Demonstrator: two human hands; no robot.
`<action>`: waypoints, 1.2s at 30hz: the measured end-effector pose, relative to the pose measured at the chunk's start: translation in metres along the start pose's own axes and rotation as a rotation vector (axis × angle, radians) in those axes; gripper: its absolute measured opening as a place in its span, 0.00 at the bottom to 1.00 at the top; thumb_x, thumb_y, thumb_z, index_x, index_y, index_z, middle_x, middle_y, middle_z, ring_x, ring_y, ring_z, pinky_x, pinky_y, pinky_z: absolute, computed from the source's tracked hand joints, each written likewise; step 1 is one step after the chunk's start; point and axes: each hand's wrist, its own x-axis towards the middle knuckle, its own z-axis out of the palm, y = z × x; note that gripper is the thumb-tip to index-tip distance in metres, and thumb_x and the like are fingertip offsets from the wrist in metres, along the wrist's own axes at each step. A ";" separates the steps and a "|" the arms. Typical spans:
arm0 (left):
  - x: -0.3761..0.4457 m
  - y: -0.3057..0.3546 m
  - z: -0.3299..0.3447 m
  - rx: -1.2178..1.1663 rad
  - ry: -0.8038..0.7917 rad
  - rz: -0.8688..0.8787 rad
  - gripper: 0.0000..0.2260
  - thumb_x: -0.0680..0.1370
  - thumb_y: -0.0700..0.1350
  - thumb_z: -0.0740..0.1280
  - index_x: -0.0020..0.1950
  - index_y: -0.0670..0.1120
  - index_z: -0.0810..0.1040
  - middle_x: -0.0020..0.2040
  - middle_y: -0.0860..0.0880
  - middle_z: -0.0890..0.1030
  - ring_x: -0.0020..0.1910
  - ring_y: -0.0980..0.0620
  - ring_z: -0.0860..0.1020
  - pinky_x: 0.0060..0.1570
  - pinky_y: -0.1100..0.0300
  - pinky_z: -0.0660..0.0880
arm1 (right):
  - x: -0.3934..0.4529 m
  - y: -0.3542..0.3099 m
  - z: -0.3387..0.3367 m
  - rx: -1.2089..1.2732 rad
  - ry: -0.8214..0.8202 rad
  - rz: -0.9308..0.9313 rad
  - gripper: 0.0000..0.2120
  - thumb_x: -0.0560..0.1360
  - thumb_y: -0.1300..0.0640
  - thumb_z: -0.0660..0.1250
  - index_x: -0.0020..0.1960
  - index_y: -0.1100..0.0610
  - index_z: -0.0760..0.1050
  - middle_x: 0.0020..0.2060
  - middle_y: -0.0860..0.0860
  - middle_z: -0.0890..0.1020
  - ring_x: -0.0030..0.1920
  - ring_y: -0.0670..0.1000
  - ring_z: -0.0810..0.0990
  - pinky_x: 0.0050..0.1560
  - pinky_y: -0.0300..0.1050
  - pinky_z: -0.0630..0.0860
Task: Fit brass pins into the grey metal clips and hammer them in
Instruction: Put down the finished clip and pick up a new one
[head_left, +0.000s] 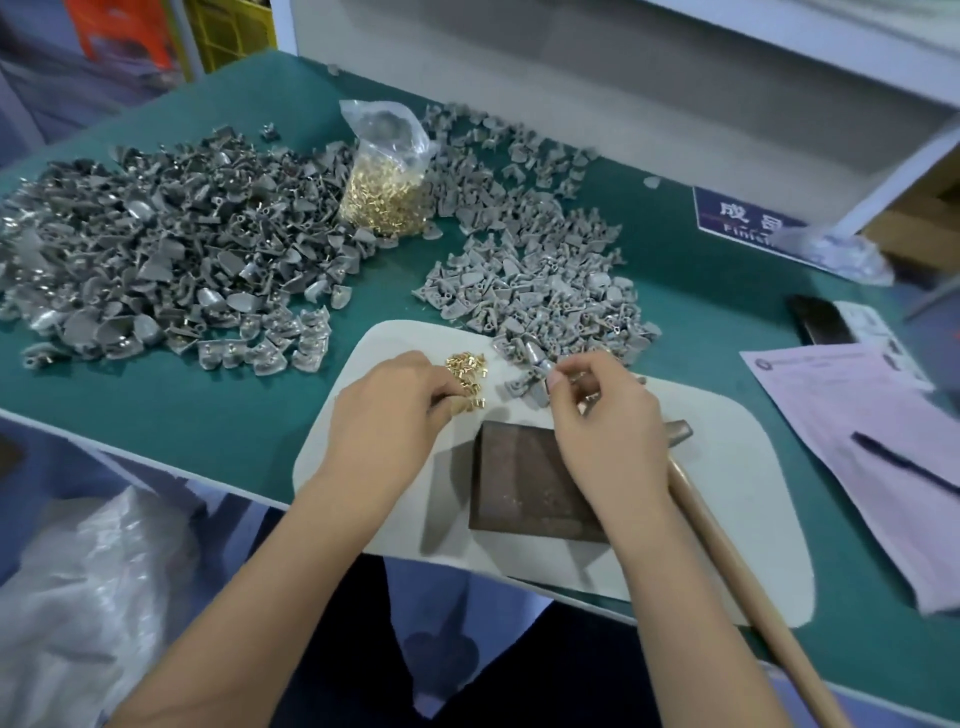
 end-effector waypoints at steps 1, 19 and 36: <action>0.000 0.000 0.000 0.007 -0.006 0.011 0.03 0.78 0.54 0.69 0.48 0.58 0.83 0.44 0.56 0.76 0.47 0.53 0.76 0.37 0.57 0.69 | 0.000 0.001 0.000 -0.004 -0.009 -0.001 0.01 0.79 0.50 0.68 0.48 0.44 0.77 0.37 0.42 0.81 0.36 0.44 0.77 0.36 0.43 0.68; -0.007 0.007 0.018 0.227 0.077 0.082 0.07 0.79 0.53 0.68 0.53 0.51 0.80 0.49 0.50 0.77 0.48 0.47 0.79 0.36 0.54 0.72 | -0.002 0.001 -0.002 -0.009 -0.043 -0.015 0.08 0.81 0.48 0.64 0.48 0.47 0.80 0.40 0.44 0.84 0.41 0.49 0.79 0.38 0.45 0.71; -0.005 0.000 0.014 -0.142 0.028 -0.056 0.02 0.77 0.55 0.71 0.48 0.59 0.82 0.45 0.60 0.76 0.44 0.63 0.75 0.38 0.64 0.69 | -0.002 -0.002 0.001 -0.150 -0.064 -0.048 0.10 0.82 0.45 0.62 0.49 0.46 0.80 0.38 0.43 0.82 0.38 0.48 0.72 0.36 0.44 0.64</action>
